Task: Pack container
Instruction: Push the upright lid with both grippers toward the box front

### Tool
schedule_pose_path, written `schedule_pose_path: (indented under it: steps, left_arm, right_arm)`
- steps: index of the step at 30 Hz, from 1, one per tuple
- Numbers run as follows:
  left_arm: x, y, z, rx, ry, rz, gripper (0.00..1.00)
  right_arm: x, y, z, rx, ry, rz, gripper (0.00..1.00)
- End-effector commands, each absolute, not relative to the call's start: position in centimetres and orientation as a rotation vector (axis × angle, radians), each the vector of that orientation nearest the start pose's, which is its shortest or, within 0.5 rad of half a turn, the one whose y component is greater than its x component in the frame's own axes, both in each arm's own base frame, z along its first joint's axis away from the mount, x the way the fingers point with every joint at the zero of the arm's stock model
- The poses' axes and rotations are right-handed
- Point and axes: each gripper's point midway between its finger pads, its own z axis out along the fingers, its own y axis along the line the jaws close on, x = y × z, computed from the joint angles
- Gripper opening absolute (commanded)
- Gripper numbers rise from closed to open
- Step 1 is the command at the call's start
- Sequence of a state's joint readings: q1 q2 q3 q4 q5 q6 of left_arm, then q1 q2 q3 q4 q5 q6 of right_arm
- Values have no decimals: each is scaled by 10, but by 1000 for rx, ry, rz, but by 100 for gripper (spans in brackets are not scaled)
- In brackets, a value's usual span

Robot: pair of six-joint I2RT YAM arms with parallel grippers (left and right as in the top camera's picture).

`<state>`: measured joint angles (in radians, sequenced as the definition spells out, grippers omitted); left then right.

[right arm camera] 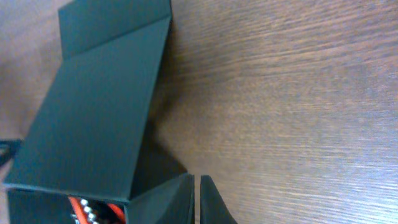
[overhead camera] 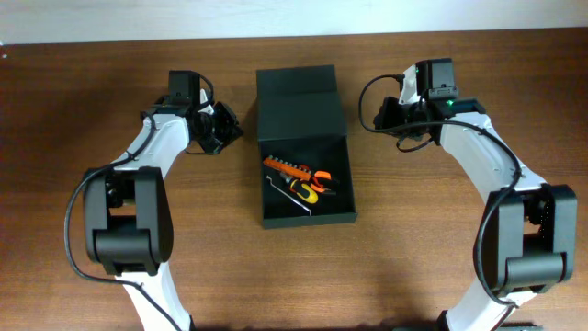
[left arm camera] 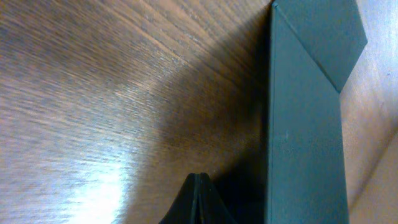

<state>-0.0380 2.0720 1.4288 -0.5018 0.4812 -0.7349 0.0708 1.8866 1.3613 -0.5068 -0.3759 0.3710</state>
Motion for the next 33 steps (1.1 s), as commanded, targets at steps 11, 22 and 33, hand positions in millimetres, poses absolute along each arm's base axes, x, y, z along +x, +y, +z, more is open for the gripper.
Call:
schedule_pose_path:
  steps: [11,22,33]
  left_arm:
    - [476,-124,19,-964,2670,-1158,2]
    - [486,-151,23,-915,2630,-1232,2]
    - [489,-161,24,-885,2619,-1247,2]
  right_arm:
    - [469,108,69,459,2633,818,4]
    - [477,125,46,555,2623,997,4]
    - [486,137,38,564,2587,1114,4]
